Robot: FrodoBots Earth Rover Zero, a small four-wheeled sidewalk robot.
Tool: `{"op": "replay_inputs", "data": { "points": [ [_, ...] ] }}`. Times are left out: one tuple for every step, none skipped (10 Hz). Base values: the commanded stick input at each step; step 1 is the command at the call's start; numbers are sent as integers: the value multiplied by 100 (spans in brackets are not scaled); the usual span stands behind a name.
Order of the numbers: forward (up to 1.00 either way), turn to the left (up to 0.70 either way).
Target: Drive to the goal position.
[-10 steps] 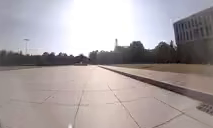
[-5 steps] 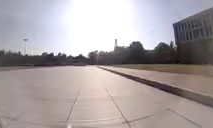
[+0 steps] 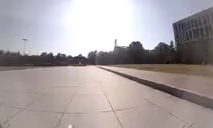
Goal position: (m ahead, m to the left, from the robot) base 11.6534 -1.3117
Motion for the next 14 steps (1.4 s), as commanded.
{"op": "replay_inputs", "data": {
  "points": [
    [100, 0],
    [100, 0],
    [100, 0],
    [100, 0],
    [100, 0],
    [100, 0],
    [100, 0],
    [100, 0],
    [100, 0],
    [100, 0],
    [100, 40],
    [100, 40],
    [100, 32],
    [100, 7]
  ]
}}
